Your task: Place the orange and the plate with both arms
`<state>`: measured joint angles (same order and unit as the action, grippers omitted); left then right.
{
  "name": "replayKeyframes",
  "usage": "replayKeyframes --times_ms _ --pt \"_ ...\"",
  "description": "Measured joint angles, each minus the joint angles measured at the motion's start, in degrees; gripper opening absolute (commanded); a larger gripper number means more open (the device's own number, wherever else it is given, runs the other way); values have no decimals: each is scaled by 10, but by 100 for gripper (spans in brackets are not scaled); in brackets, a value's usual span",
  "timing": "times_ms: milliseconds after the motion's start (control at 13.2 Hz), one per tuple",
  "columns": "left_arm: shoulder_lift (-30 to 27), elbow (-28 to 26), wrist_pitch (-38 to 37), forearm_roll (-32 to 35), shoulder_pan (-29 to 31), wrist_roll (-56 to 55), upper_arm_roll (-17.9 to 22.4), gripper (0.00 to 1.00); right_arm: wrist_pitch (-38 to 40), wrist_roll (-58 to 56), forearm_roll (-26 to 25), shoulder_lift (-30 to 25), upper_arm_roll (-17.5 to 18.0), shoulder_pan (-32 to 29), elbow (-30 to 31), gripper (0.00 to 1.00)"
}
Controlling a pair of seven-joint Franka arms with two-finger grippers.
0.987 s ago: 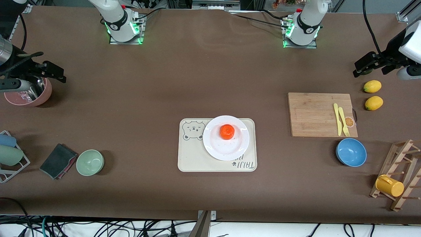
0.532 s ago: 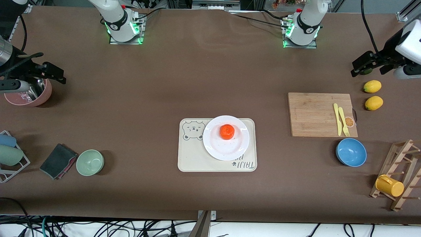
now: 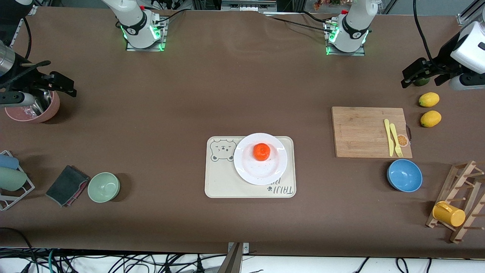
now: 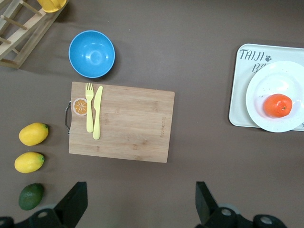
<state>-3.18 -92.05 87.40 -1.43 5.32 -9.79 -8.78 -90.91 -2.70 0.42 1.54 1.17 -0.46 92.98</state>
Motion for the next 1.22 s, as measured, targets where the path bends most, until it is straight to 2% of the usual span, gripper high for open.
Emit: replayKeyframes --times_ms 1215 --pt "0 0 -11 0 3 0 0 100 0 0 0 2 0 0 0 100"
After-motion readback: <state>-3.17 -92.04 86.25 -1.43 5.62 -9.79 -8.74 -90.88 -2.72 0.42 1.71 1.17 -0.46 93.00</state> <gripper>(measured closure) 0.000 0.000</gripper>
